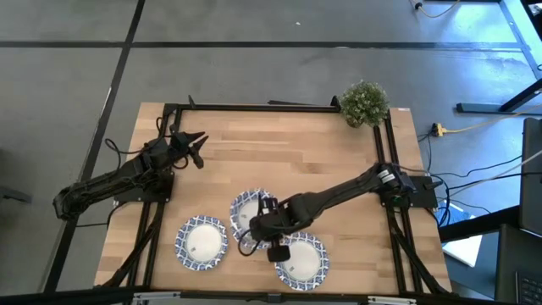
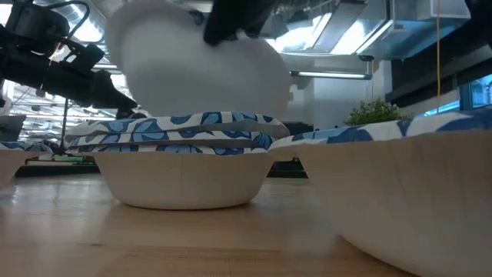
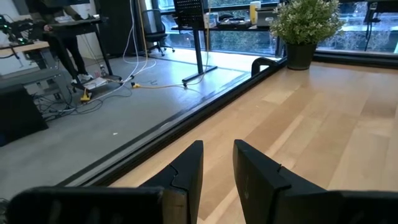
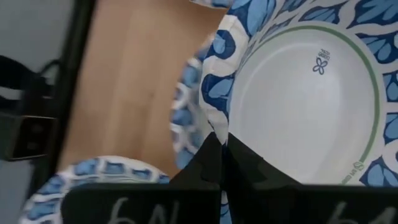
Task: Nest bowls inside each other
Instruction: Stack the bowl on top of the other blue bowls
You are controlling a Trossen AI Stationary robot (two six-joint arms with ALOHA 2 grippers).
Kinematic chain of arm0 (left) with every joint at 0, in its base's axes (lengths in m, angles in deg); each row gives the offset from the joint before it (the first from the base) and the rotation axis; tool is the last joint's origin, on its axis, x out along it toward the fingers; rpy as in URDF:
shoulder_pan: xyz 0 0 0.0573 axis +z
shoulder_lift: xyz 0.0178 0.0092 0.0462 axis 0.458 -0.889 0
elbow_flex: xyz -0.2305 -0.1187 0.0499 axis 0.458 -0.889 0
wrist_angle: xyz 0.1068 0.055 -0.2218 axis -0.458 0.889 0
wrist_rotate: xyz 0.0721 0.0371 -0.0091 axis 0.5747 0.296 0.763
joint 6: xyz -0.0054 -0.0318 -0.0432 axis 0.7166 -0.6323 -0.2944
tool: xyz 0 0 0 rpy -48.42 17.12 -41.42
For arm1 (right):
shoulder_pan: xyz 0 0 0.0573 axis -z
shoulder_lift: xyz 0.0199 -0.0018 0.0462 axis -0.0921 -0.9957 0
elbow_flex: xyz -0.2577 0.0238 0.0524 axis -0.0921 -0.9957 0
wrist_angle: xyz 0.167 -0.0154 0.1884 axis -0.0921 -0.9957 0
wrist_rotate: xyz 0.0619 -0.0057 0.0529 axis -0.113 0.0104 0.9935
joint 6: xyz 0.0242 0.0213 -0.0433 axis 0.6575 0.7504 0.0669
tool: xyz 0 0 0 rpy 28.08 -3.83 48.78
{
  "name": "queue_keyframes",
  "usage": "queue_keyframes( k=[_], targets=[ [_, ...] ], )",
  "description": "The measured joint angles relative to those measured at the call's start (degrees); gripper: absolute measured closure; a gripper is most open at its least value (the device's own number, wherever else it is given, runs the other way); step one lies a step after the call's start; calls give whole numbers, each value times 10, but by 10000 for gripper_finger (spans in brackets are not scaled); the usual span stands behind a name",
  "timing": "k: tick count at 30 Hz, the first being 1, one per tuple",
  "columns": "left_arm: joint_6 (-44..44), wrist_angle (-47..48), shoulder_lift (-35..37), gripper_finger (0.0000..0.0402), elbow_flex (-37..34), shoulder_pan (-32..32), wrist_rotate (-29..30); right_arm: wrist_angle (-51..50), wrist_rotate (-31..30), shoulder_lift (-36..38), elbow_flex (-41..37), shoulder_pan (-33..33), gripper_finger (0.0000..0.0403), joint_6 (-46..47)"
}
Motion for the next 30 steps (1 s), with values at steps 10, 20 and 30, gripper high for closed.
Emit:
queue_keyframes(
  k=[10, 20, 30],
  targets=[
    [0, 0, 0, 319, 0, 0, 1, -10, 38, -39, 9, -7, 399, 11],
    [0, 0, 0, 319, 0, 0, 0, 8, 43, -51, 9, -5, 334, 16],
    [0, 0, 0, 319, 0, 0, 0, 6, 58, -51, 9, 0, 244, 4]
  ],
)
